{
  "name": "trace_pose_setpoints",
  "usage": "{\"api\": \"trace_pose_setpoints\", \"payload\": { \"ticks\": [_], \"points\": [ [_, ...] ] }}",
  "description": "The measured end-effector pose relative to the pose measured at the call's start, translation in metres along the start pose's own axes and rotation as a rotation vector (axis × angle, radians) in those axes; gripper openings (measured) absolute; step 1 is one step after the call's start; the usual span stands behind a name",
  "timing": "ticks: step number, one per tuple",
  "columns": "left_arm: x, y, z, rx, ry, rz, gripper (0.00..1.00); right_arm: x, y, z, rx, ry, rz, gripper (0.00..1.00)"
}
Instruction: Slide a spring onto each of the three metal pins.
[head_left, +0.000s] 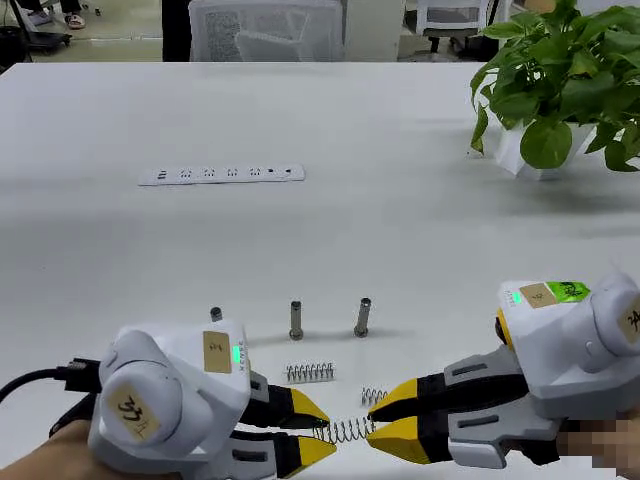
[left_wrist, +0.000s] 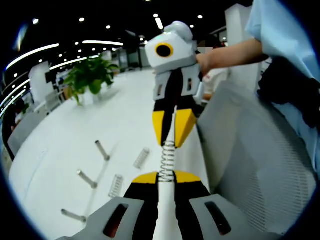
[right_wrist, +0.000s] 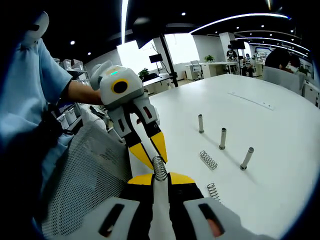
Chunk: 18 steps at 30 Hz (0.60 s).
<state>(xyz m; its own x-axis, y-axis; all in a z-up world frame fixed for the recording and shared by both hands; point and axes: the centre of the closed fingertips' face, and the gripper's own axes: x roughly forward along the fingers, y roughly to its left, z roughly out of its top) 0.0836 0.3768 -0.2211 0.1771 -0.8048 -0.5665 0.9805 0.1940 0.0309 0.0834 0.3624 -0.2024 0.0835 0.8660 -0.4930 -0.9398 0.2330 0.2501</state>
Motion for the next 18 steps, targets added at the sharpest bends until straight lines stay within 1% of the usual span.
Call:
{"api": "trace_pose_setpoints", "payload": {
  "ticks": [4,7,10,16,18],
  "points": [
    [0.002,0.0,0.0,-0.011,0.004,0.002,0.1,0.0,0.001,0.007,-0.036,0.007,-0.017,0.12],
    [0.003,0.0,0.0,-0.013,0.008,0.002,0.1,0.0,0.001,0.011,-0.08,0.036,-0.034,0.12],
    [0.005,-0.001,0.001,-0.02,0.011,0.002,0.09,0.0,0.003,0.016,-0.122,0.053,-0.044,0.12],
    [0.008,0.0,0.002,-0.028,0.01,0.006,0.09,0.003,0.005,0.022,-0.183,0.083,-0.05,0.12],
    [0.008,0.0,0.002,-0.03,0.008,0.009,0.09,0.003,0.006,0.023,-0.192,0.089,-0.052,0.12]
  ]
}}
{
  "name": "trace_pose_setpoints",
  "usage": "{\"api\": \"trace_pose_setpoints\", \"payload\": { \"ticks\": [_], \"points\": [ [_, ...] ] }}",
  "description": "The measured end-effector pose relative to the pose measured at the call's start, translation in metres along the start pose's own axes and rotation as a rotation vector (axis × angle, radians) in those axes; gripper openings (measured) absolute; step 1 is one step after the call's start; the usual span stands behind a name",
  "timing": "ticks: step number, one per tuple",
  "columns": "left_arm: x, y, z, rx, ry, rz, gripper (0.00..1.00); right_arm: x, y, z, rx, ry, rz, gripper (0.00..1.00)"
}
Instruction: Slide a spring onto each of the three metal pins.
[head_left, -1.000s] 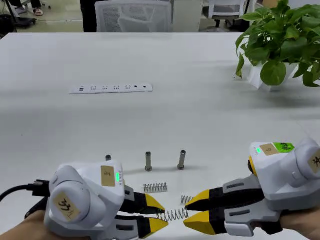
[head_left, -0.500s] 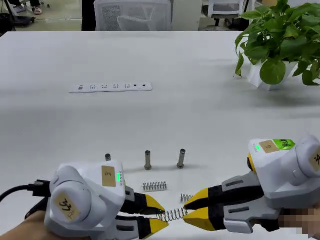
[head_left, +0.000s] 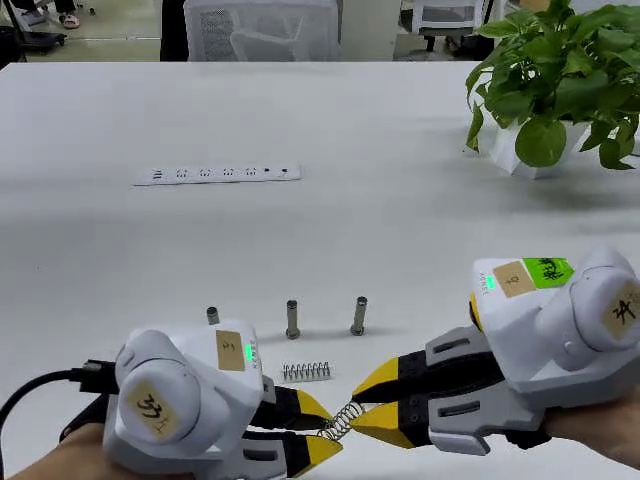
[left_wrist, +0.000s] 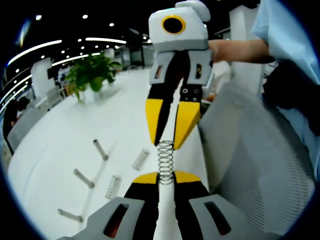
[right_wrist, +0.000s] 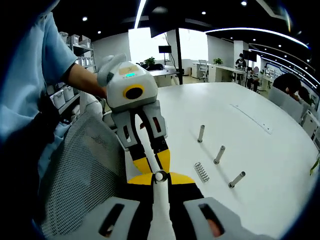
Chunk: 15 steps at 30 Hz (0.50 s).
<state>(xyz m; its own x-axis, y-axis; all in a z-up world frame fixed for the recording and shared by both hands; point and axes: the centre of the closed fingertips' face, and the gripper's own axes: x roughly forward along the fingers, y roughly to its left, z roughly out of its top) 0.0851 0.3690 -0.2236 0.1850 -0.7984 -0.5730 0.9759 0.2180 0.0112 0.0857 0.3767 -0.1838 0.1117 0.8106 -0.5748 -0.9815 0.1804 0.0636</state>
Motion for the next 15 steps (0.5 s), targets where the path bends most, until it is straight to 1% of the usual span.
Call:
{"api": "trace_pose_setpoints", "payload": {
  "ticks": [5,13,14,15],
  "points": [
    [-0.0007,0.0009,0.0001,-0.007,-0.007,0.006,0.09,0.0006,-0.0002,0.001,-0.028,0.016,-0.001,0.12],
    [-0.0019,0.0,0.0005,-0.01,-0.016,0.012,0.09,-0.0008,0.0002,-0.0005,-0.042,0.031,0.006,0.12],
    [-0.0018,-0.0003,0.001,-0.008,-0.018,0.011,0.09,-0.0011,0.0007,-0.0008,-0.043,0.036,0.008,0.14],
    [-0.0017,-0.0007,0.0016,-0.005,-0.017,0.01,0.09,-0.0015,0.0003,-0.0013,-0.046,0.05,0.001,0.19]
  ]
}}
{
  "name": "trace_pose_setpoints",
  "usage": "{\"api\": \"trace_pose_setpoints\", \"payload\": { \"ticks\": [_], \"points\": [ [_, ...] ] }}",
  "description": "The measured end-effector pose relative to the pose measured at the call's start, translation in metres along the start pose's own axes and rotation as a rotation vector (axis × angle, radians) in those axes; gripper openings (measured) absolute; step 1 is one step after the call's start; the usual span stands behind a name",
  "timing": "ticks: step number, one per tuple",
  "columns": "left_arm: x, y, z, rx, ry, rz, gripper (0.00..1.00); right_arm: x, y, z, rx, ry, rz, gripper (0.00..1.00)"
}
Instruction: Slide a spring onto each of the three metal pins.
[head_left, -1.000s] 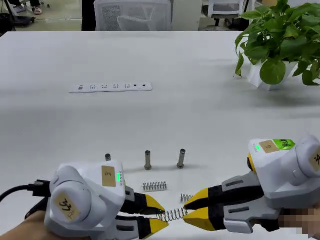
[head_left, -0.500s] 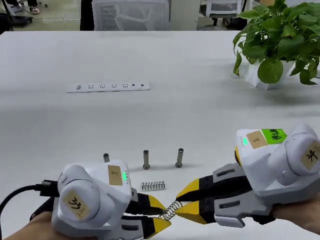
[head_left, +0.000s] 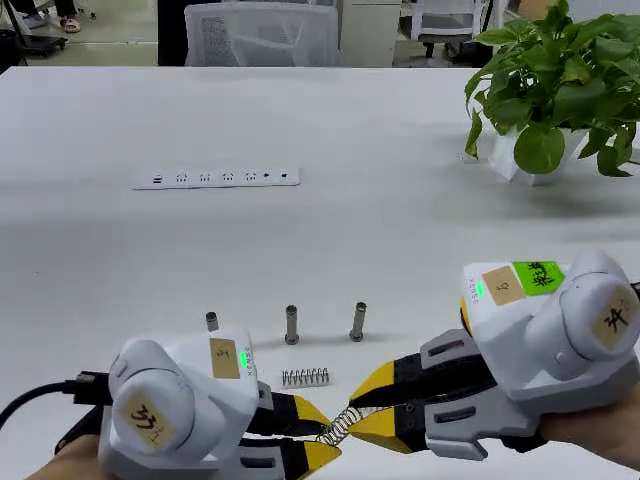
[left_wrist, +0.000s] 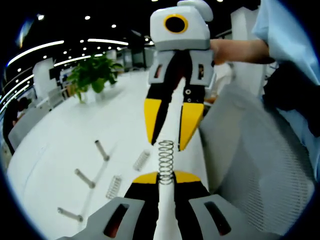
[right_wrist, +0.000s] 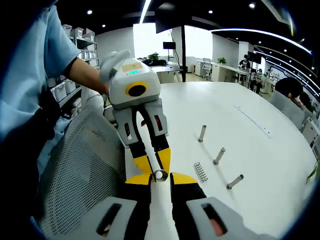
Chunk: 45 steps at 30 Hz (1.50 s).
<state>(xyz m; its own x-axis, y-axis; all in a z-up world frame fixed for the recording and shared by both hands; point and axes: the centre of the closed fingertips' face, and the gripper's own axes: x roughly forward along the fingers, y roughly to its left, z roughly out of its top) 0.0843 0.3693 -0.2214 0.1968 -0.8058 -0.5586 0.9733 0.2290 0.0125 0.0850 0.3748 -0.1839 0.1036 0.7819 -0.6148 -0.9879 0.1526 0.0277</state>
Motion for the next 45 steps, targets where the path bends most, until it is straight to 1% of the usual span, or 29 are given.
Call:
{"api": "trace_pose_setpoints", "payload": {
  "ticks": [1,3,5,7,8,11,12,14,20,30,40,45],
  "points": [
    [0.0,0.0,0.0,0.002,0.0,-0.001,0.09,0.0,-0.001,-0.001,-0.008,0.017,-0.002,0.24],
    [0.001,0.0,0.001,0.008,0.001,-0.004,0.09,-0.002,-0.001,0.0,-0.046,0.034,0.001,0.23],
    [0.001,0.0,0.002,0.015,0.005,-0.005,0.09,-0.003,-0.002,0.0,-0.054,0.053,0.006,0.24],
    [0.002,0.0,0.002,0.024,0.008,-0.008,0.09,-0.002,-0.002,-0.003,-0.087,0.098,0.03,0.24],
    [0.002,-0.001,0.003,0.028,0.008,-0.01,0.09,-0.001,-0.001,-0.005,-0.099,0.113,0.038,0.24],
    [0.003,-0.001,0.004,0.032,0.006,-0.011,0.09,0.003,0.003,-0.007,-0.103,0.141,0.07,0.23],
    [0.004,-0.001,0.004,0.031,0.004,-0.012,0.09,0.005,0.003,-0.009,-0.117,0.153,0.074,0.23],
    [0.004,-0.001,0.005,0.033,0.003,-0.013,0.09,0.007,0.004,-0.01,-0.121,0.166,0.08,0.22],
    [0.005,-0.002,0.007,0.036,0.0,-0.013,0.09,0.011,0.002,-0.014,-0.129,0.191,0.09,0.2],
    [0.008,-0.002,0.012,0.042,-0.01,-0.018,0.09,0.013,0.005,-0.011,-0.14,0.192,0.112,0.16],
    [0.009,-0.004,0.014,0.083,-0.008,-0.029,0.09,0.012,0.006,-0.013,-0.135,0.205,0.13,0.13],
    [0.009,-0.006,0.014,0.081,-0.011,-0.033,0.09,0.011,0.007,-0.014,-0.131,0.214,0.141,0.12]
  ]
}}
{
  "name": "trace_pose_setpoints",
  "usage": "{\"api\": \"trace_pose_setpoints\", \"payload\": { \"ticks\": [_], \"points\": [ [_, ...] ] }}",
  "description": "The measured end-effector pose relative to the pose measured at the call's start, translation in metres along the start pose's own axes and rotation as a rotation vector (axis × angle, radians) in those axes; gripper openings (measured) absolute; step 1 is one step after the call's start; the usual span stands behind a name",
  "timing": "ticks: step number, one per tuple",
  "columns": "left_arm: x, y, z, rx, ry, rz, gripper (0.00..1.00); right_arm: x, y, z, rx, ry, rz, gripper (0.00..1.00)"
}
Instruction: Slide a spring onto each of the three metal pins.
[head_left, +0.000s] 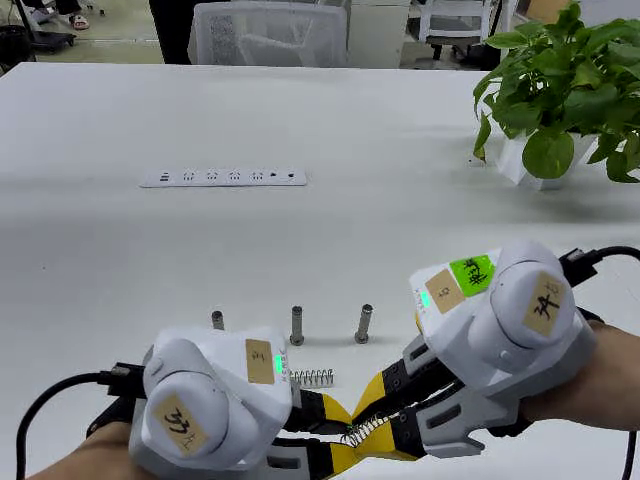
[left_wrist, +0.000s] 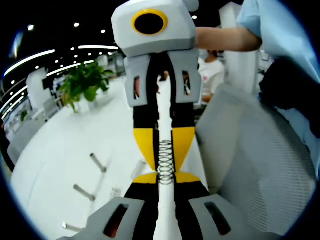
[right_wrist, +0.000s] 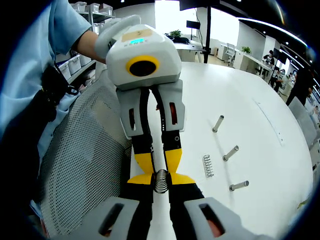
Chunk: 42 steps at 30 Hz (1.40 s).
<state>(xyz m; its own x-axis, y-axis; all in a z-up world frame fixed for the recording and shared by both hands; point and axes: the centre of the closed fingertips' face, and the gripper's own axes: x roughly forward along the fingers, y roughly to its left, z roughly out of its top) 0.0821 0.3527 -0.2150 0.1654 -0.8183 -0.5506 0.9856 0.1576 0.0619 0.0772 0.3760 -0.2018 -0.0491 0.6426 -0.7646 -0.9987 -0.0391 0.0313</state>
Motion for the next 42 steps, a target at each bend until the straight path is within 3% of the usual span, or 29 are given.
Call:
{"api": "trace_pose_setpoints", "payload": {
  "ticks": [13,16,21,23,28,35,42],
  "points": [
    [-0.003,0.007,-0.001,-0.021,-0.023,0.05,0.13,-0.001,-0.004,0.004,-0.025,0.016,0.019,0.12],
    [-0.006,0.013,-0.009,-0.037,-0.014,0.087,0.26,0.0,-0.006,0.007,-0.035,0.01,0.02,0.12],
    [-0.02,0.027,-0.023,-0.14,-0.022,0.179,0.4,0.0,-0.012,0.008,-0.055,0.024,0.018,0.12],
    [-0.027,0.033,-0.028,-0.179,-0.038,0.224,0.49,0.0,-0.015,0.009,-0.067,0.032,0.018,0.12],
    [-0.048,0.048,-0.037,-0.308,-0.085,0.327,0.62,0.0,-0.021,0.014,-0.096,0.037,0.017,0.12],
    [-0.072,0.066,-0.047,-0.349,-0.106,0.446,0.79,0.007,-0.028,0.019,-0.137,0.061,0.042,0.12],
    [-0.088,0.076,-0.058,-0.368,-0.083,0.533,0.98,0.011,-0.036,0.034,-0.184,0.07,0.069,0.12]
  ]
}}
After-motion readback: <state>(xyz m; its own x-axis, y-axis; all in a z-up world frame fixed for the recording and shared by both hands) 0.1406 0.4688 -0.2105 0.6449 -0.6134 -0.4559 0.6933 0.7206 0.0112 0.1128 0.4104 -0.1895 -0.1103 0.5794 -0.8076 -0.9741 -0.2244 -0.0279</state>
